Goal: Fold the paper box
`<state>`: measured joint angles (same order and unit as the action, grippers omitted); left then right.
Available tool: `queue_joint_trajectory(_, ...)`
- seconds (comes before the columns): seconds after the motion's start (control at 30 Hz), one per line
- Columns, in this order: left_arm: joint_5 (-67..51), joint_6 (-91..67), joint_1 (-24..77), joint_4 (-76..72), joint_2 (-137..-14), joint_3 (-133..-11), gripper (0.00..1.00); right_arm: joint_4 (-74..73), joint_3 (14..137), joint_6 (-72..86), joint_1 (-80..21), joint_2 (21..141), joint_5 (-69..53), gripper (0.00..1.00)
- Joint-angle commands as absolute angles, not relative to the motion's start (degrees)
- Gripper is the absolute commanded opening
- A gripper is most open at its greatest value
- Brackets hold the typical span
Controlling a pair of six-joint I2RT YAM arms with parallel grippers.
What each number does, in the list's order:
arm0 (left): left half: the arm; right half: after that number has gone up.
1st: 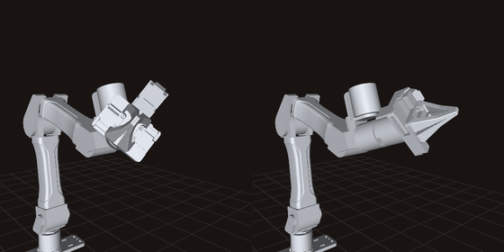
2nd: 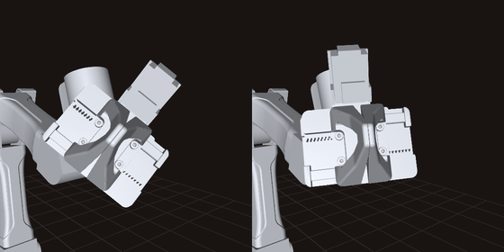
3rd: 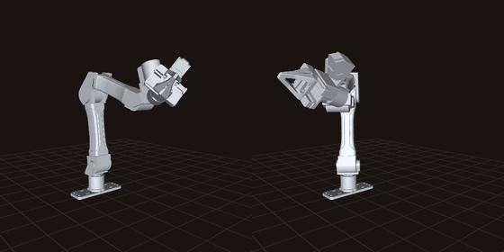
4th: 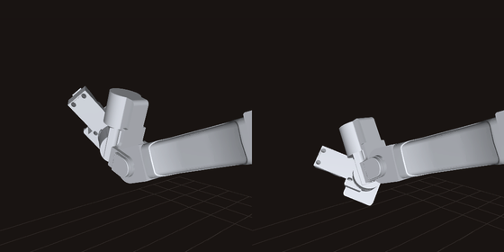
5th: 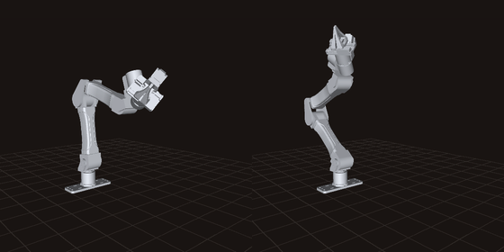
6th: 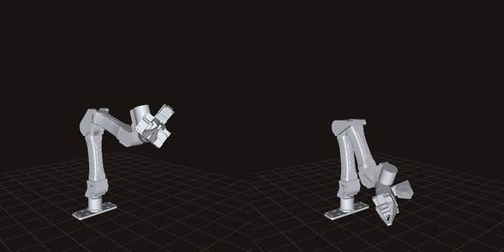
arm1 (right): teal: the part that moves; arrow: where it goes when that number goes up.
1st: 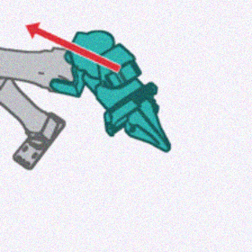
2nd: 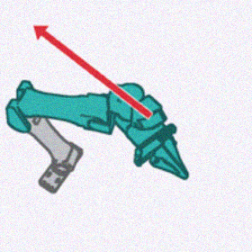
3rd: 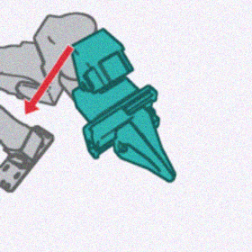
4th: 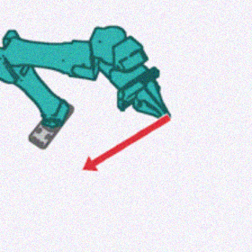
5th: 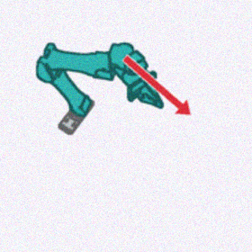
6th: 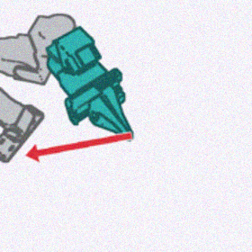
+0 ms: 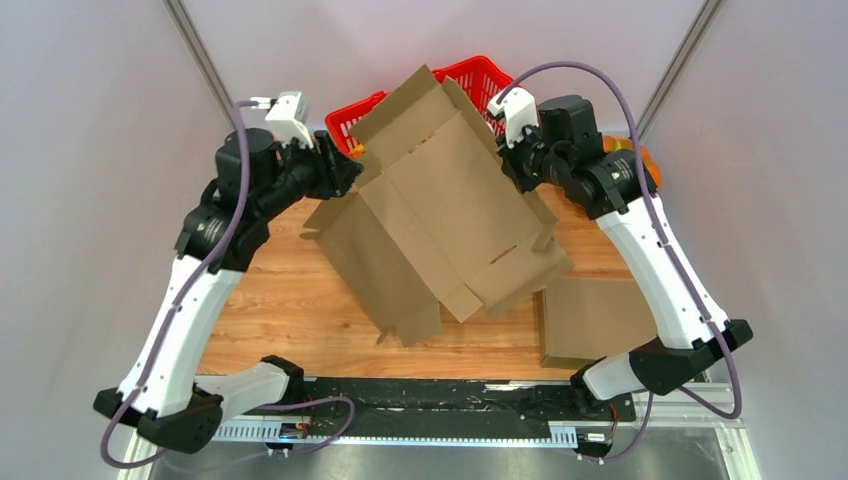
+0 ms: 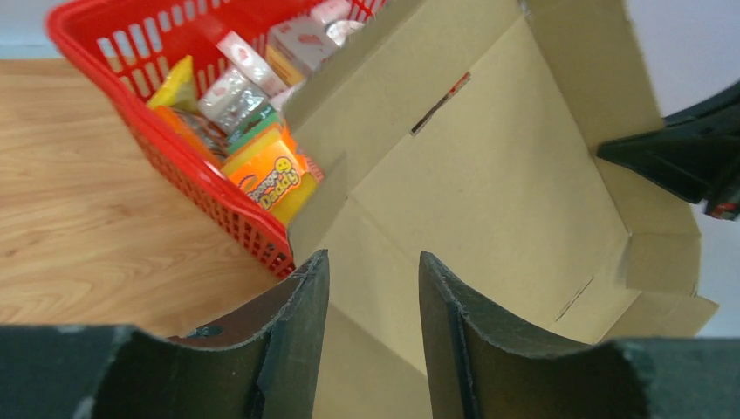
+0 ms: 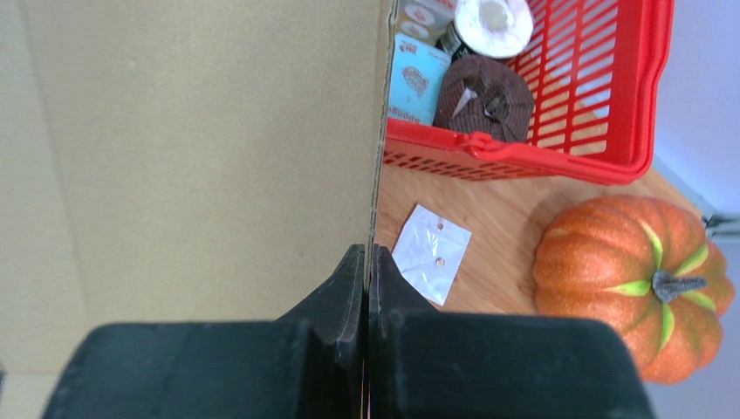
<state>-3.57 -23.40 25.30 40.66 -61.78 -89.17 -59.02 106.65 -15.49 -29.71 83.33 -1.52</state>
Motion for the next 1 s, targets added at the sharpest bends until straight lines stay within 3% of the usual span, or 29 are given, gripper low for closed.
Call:
queue_joint_trajectory(0.0,-17.0,-25.4,21.2,31.7,-64.2,-87.9,0.49,-54.3,106.6,-18.4,-29.9,79.5,-6.9,0.0)
queue_joint_trajectory(0.3,-22.4,-22.2,19.8,29.9,-68.6,-84.7,0.51,-53.2,107.8,-16.3,-26.2,81.1,-12.4,0.0)
queue_joint_trajectory(0.4,-22.2,-22.8,19.8,25.7,-67.0,-79.3,0.59,-52.8,107.5,-16.0,-26.0,81.1,-13.9,0.0)
queue_joint_trajectory(0.5,-20.0,-21.5,19.8,25.2,-65.6,-76.1,0.66,-52.3,107.1,-15.4,-26.0,80.9,-15.2,0.0)
queue_joint_trajectory(0.77,-13.2,-15.1,21.2,25.1,-61.3,-75.1,0.65,-51.9,107.0,-14.9,-26.0,80.5,-17.0,0.0)
queue_joint_trajectory(0.87,-5.1,-13.7,20.8,27.5,-59.0,-75.5,0.72,-52.0,107.2,-15.0,-26.0,80.3,-17.7,0.0)
queue_joint_trajectory(0.97,-6.4,-13.4,19.8,29.6,-61.3,-78.1,0.72,-52.0,107.4,-14.9,-26.0,80.5,-18.2,0.0)
